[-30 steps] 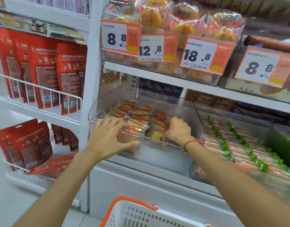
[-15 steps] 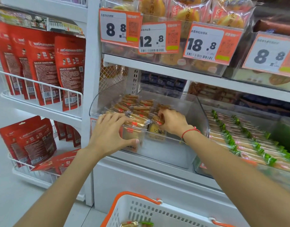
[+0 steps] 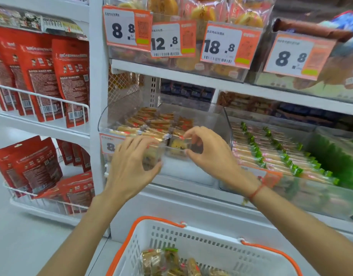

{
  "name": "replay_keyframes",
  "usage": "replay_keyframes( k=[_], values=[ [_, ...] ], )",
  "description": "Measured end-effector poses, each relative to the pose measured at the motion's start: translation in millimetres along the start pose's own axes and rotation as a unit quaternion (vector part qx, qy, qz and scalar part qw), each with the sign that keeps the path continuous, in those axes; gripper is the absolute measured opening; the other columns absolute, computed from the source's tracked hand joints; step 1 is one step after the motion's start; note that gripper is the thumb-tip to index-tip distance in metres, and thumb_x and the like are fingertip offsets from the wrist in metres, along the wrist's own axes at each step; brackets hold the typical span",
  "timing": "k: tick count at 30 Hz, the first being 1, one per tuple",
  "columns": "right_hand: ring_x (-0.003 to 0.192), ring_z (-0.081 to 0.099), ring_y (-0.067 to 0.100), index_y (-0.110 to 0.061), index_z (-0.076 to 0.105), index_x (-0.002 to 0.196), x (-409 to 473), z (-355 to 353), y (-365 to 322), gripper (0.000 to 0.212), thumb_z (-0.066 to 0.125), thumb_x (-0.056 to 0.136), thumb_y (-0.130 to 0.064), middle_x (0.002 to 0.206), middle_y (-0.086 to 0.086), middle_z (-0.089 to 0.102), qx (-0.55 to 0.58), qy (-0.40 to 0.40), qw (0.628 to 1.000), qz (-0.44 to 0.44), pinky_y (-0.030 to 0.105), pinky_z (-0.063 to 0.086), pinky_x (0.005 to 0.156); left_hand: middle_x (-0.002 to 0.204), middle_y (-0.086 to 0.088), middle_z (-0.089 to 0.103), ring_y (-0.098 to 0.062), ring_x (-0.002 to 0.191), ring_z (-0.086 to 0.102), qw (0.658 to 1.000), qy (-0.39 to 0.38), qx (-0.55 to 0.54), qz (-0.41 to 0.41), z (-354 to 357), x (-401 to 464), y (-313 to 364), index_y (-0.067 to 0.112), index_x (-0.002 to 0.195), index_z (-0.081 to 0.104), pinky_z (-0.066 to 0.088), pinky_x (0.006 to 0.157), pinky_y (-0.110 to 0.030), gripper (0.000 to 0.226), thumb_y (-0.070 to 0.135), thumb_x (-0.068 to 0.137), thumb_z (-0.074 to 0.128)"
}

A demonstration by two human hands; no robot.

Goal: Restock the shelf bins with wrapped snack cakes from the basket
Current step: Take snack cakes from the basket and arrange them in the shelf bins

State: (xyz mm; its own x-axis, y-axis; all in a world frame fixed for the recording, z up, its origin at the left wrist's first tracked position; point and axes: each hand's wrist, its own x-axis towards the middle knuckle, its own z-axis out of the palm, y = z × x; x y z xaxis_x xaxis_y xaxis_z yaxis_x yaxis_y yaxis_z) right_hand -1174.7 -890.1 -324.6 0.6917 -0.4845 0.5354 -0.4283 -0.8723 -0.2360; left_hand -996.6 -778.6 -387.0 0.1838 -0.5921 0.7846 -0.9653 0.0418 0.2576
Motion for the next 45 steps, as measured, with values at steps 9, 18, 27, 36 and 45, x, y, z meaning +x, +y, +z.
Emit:
replay_keyframes(
  k=[9,18,27,36,45],
  values=[
    [0.086,0.051,0.011,-0.027,0.057,0.111,-158,93,30,0.025,0.061,0.087,-0.025,0.093,-0.011,0.051,0.026,-0.238,0.963,0.124,0.031,0.044,0.074,0.143,0.003,0.045,-0.019,0.134,0.036,0.861,-0.484,-0.030,-0.152,29,-77,33,0.027,0.131,0.051,0.034,0.106,-0.034,0.035,0.025,0.096,0.052],
    [0.085,0.058,0.027,-0.012,0.057,0.090,-271,185,35,0.003,0.056,0.089,-0.009,0.105,0.010,0.057,0.001,-0.480,0.864,0.150,0.034,0.044,0.062,0.133,-0.004,0.052,-0.024,0.115,0.053,0.706,-0.688,0.068,-0.150,77,-219,34,0.021,0.128,0.051,0.045,0.093,-0.035,0.034,0.013,0.095,0.046],
    [0.123,0.046,0.035,-0.004,0.026,0.143,-329,224,23,0.071,0.065,0.089,-0.031,0.147,0.017,0.029,-0.030,-0.622,0.761,0.181,0.044,0.047,0.095,0.146,0.005,0.035,-0.018,0.134,0.030,0.725,-0.676,0.130,-0.010,76,-285,18,0.030,0.138,0.040,0.025,0.108,-0.032,0.043,0.036,0.095,0.046],
    [0.064,0.045,0.015,0.006,0.015,0.146,-331,226,18,0.070,0.055,0.093,-0.014,0.088,0.005,0.050,0.010,-0.666,0.673,0.320,0.025,0.039,0.055,0.142,0.004,0.039,-0.020,0.131,0.032,0.717,-0.681,0.143,-0.032,84,-287,17,0.030,0.134,0.044,0.027,0.108,-0.034,0.043,0.039,0.092,0.051],
    [0.057,0.029,0.009,-0.020,0.025,0.063,-322,194,30,0.050,0.067,0.088,-0.031,0.067,-0.003,0.029,0.046,-0.689,0.674,0.261,0.019,0.030,0.052,0.149,0.002,0.035,-0.020,0.136,0.029,0.653,-0.736,0.172,-0.038,81,-270,33,0.033,0.138,0.044,0.025,0.110,-0.036,0.041,0.031,0.097,0.043]
  ],
)
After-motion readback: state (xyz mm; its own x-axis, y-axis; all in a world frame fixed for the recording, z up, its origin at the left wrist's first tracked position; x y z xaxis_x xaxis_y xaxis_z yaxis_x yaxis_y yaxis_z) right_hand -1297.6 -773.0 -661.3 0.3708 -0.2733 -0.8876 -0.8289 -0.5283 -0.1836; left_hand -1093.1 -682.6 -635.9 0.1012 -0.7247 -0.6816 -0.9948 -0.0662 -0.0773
